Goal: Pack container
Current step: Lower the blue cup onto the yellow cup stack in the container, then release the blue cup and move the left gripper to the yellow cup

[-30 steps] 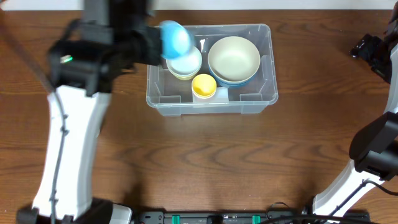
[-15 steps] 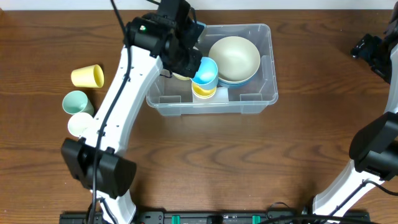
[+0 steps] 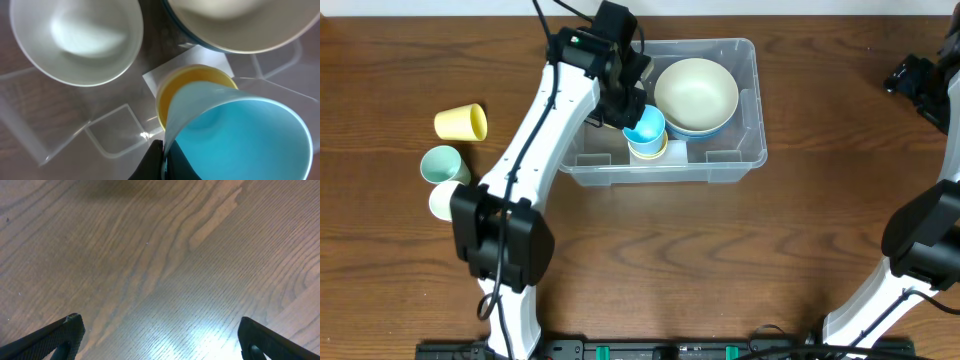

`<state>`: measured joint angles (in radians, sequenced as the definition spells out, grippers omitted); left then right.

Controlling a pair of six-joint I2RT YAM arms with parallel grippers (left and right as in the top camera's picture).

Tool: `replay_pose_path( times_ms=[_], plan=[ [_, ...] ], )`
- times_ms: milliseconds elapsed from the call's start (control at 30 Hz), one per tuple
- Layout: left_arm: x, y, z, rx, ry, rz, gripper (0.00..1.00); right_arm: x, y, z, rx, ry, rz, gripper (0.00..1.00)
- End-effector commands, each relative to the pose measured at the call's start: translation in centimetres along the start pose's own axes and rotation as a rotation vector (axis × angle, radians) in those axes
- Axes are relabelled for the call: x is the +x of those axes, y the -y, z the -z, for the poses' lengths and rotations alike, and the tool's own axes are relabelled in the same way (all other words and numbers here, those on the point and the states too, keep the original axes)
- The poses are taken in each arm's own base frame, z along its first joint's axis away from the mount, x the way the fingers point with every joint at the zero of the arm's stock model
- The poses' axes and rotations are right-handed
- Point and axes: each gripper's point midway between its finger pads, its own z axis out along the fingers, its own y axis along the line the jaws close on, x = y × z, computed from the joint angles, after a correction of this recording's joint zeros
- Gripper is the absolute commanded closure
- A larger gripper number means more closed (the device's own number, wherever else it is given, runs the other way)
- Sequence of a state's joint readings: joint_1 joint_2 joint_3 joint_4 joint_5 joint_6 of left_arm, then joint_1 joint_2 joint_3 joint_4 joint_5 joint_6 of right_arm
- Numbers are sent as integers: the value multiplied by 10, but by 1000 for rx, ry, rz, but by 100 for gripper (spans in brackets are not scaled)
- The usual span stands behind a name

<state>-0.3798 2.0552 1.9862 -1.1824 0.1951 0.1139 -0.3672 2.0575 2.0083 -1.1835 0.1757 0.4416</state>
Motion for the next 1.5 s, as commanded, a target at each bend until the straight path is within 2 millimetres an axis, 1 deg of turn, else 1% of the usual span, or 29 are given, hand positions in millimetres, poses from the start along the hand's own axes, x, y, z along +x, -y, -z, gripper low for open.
replay_pose_path(
  times_ms=[0, 100, 133, 167, 233, 300, 333, 400, 433, 500, 533, 567, 600, 667, 733, 833, 900, 967, 1033, 1067, 1133, 1200, 1233, 1300, 1400, 1467],
  plan=[
    [3, -7, -12, -23, -31, -20, 93, -2, -2, 8, -5, 21, -15, 1],
    [2, -8, -18, -27, -37, -19, 83, -2, -2, 8, -5, 21, -15, 1],
    [1, -9, -18, -30, -33, -19, 73, -2, -2, 8, -5, 21, -15, 1],
    [-1, -9, -19, -31, -26, -20, 67, -2, -2, 8, -5, 21, -15, 1],
    [-5, -9, -17, -32, -8, -22, 63, -2, -2, 8, -5, 21, -15, 1],
    [-7, -8, -11, -32, 8, -24, 62, -2, -2, 8, -5, 21, -15, 1],
    [-9, -7, -7, -32, 17, -25, 62, -2, -2, 8, -5, 21, -15, 1],
    [-12, -5, 11, -35, 53, -29, 62, -2, -2, 8, -5, 21, -15, 1],
    [-13, -4, 22, -36, 78, -33, 62, -2, -2, 8, -5, 21, -15, 1],
    [-17, -1, 51, -44, 146, -40, 61, -2, -2, 8, -5, 21, -15, 1],
    [-21, -2, 69, -62, 195, -42, 60, -2, -2, 8, -5, 21, -15, 1],
    [-23, -4, 84, -80, 235, -42, 55, -2, -2, 8, -5, 21, -15, 1],
    [-27, -7, 104, -107, 291, -42, 51, -2, -2, 8, -5, 21, -15, 1],
    [-32, -16, 143, -173, 395, -31, 48, -2, -2, 8, -5, 21, -15, 1],
    [-36, -34, 184, -272, 504, 2, 48, -2, -2, 8, -5, 21, -15, 1],
    [-37, -62, 232, -381, 620, 64, 48, -2, -2, 8, -5, 21, -15, 1],
    [-36, -82, 255, -439, 669, 110, 47, -2, -2, 8, -5, 21, -15, 1],
    [-31, -110, 271, -520, 690, 172, 47, -2, -2, 8, -5, 21, -15, 1],
    [-22, -137, 277, -590, 678, 231, 47, -2, -2, 8, -5, 21, -15, 1],
    [-17, -152, 274, -618, 657, 261, 47, -2, -2, 8, -5, 21, -15, 1],
    [-9, -176, 264, -640, 609, 314, 48, -2, -2, 8, -5, 21, -15, 1],
    [1, -203, 250, -697, 539, 388, 48, -2, -2, 8, -5, 21, -15, 1],
    [5, -214, 240, -723, 498, 407, 49, -2, -2, 8, -5, 21, -15, 1],
    [12, -233, 215, -763, 401, 426, 49, -2, -2, 8, -5, 21, -15, 1],
    [18, -252, 174, -810, 260, 429, 49, -2, -2, 8, -5, 21, -15, 1],
    [22, -260, 149, -838, 175, 423, 49, -2, -2, 8, -5, 21, -15, 1]
  ],
)
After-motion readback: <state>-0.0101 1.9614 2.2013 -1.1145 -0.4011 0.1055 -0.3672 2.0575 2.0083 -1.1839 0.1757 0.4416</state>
